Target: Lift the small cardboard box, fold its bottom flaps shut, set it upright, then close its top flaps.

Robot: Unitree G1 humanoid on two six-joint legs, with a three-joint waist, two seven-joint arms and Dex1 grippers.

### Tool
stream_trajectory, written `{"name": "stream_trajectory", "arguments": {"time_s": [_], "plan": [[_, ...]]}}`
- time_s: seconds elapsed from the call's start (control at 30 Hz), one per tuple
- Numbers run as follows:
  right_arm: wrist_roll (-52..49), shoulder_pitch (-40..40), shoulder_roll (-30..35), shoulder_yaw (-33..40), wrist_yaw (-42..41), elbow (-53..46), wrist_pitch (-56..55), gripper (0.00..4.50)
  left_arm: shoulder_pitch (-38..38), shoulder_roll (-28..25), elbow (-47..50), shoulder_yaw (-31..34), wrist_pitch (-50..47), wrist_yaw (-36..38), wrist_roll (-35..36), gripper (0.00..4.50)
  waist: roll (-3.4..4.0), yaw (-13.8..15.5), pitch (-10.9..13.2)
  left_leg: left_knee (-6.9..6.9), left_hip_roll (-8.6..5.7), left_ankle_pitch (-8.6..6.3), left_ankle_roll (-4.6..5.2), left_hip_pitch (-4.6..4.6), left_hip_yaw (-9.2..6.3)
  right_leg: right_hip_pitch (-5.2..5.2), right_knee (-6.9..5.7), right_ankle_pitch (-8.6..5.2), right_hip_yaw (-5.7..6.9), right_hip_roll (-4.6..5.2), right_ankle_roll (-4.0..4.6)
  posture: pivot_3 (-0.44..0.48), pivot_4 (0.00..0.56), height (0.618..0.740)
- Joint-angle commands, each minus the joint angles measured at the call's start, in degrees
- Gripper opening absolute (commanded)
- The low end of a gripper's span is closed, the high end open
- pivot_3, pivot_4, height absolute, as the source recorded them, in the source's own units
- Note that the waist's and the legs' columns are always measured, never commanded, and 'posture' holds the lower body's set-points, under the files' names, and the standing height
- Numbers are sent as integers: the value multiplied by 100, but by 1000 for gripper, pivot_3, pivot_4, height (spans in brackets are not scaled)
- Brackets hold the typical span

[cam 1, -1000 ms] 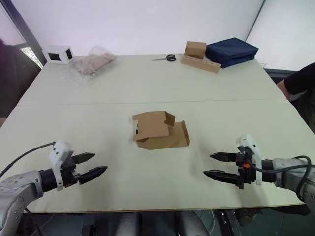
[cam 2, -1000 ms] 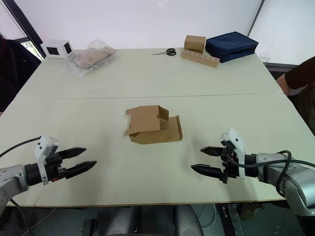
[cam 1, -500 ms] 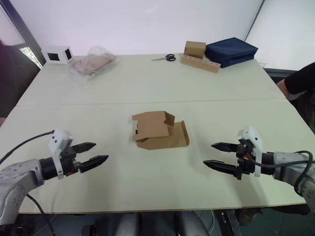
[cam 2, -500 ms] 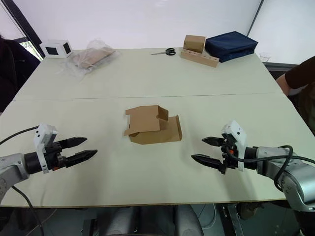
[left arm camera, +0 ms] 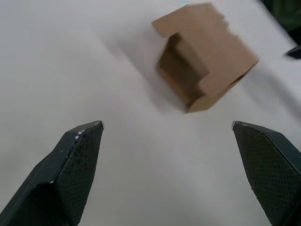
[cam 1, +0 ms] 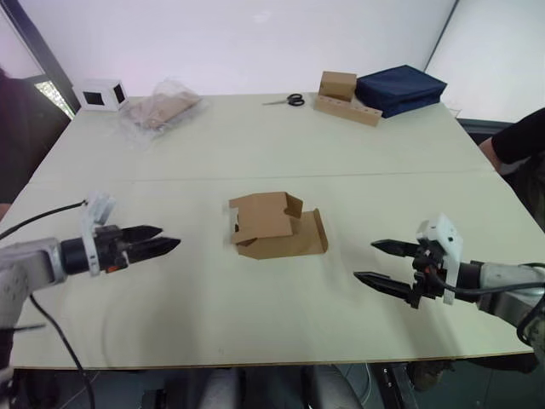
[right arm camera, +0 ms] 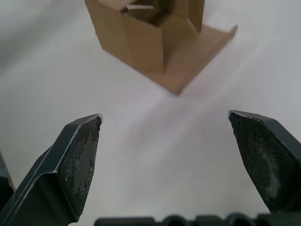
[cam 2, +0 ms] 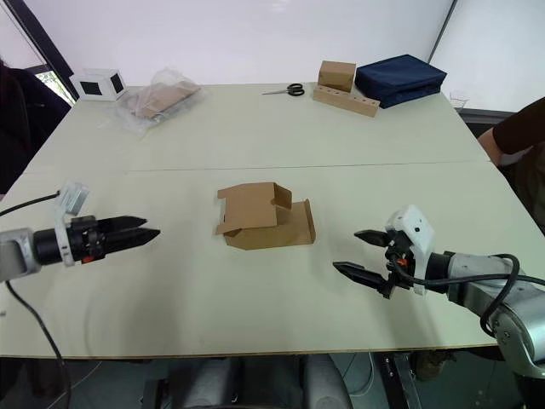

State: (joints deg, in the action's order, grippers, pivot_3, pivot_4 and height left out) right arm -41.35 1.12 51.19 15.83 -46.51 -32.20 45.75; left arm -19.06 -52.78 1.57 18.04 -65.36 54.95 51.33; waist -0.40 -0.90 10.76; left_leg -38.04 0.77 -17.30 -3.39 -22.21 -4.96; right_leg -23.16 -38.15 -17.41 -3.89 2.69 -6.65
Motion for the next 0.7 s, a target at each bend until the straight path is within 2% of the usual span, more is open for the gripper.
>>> {"name": "stream_trajectory", "arguments": {"time_s": [0.03, 0.17, 0.33, 0.7], "plan": [[-185, 349, 31, -80, 257, -618, 115, 4456, -722, 287, -550, -301, -751, 1, 341, 4500, 0, -10, -1, 0, 0, 0, 0, 0, -1, 0, 1, 0, 0, -1, 0, 0, 150, 740], [-274, 620, 10, -179, 561, -959, 283, 4456, -1453, 800, -1296, -581, -1220, -191, 249, 4500, -1, -17, 0, 0, 0, 0, -1, -2, -1, -2, 1, 0, 0, 0, 0, 0, 150, 740], [-433, 866, 6, -312, 933, -1325, 552, 4456, -2108, 1353, -2122, -991, -1342, -180, -18, 4500, -2, -15, 0, -4, -1, 1, -2, -7, -3, -8, -2, 0, 0, -1, 0, 0, 150, 740], [-536, 695, -55, -305, 1369, -1523, 694, 4456, -2775, 2004, -3210, -1293, -1115, 262, -456, 4500, -2, -13, 0, -6, -3, 3, -6, -11, -3, -13, -3, 0, 0, 0, 0, 0, 150, 740]]}}
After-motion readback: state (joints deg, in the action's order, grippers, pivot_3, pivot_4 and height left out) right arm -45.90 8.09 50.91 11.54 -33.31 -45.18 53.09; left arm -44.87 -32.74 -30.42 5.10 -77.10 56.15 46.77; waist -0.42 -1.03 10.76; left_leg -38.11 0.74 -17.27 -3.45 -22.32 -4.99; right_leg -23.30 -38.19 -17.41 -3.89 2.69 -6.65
